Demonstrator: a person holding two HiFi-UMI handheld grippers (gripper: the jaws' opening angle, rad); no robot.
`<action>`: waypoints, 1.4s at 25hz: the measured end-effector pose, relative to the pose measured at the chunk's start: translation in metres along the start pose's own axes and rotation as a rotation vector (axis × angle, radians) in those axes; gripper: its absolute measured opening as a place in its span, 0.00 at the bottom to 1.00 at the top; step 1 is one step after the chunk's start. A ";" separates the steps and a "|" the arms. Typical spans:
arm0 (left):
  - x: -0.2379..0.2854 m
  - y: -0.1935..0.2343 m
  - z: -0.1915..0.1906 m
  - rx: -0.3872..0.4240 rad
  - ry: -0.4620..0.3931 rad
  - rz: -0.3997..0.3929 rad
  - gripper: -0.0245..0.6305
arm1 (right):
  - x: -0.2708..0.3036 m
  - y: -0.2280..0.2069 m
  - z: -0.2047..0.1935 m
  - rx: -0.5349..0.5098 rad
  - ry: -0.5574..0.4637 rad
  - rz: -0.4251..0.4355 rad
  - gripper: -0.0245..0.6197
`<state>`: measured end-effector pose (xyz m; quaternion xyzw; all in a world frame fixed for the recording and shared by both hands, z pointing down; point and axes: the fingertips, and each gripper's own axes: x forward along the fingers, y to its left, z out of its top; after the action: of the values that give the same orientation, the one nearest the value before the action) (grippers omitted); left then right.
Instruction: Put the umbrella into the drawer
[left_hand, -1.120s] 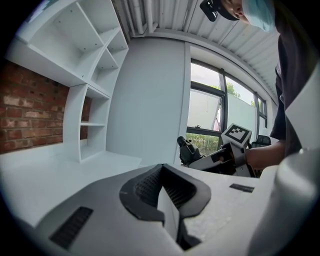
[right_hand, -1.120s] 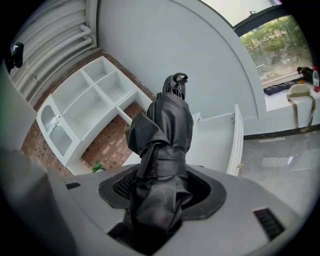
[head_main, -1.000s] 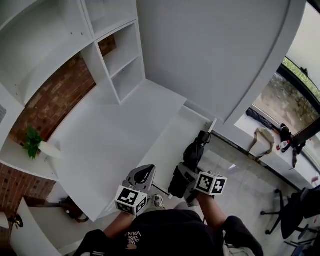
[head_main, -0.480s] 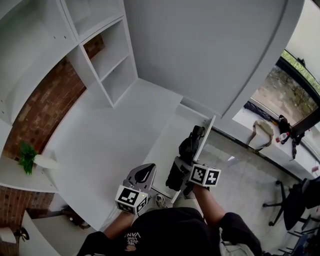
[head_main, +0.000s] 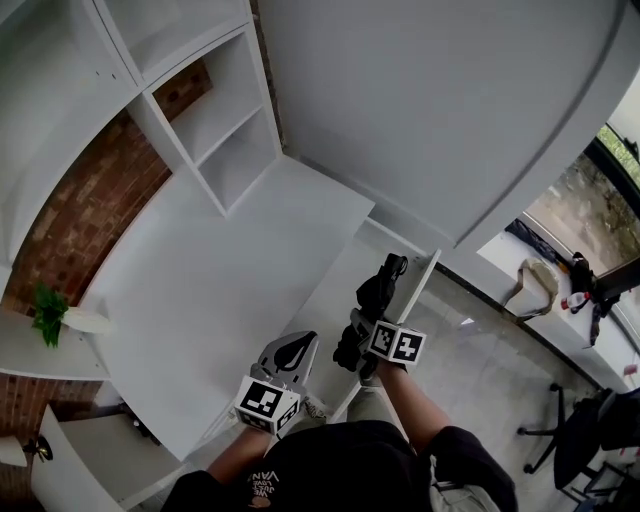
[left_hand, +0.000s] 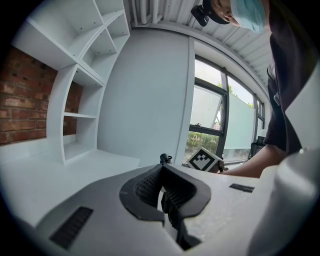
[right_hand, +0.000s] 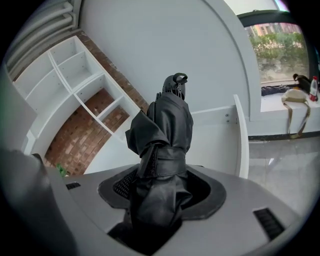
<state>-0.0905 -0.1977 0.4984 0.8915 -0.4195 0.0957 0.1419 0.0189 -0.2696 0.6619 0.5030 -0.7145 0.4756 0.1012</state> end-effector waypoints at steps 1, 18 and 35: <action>0.005 0.002 -0.001 -0.005 0.004 0.008 0.05 | 0.008 -0.006 0.002 0.003 0.010 -0.007 0.41; 0.057 0.035 -0.022 -0.044 0.054 0.112 0.05 | 0.115 -0.076 0.022 0.168 0.136 -0.114 0.41; 0.083 0.055 -0.036 -0.065 0.079 0.124 0.05 | 0.155 -0.127 0.013 0.227 0.237 -0.254 0.41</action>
<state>-0.0826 -0.2792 0.5659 0.8542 -0.4709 0.1260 0.1809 0.0536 -0.3819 0.8253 0.5377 -0.5703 0.5924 0.1863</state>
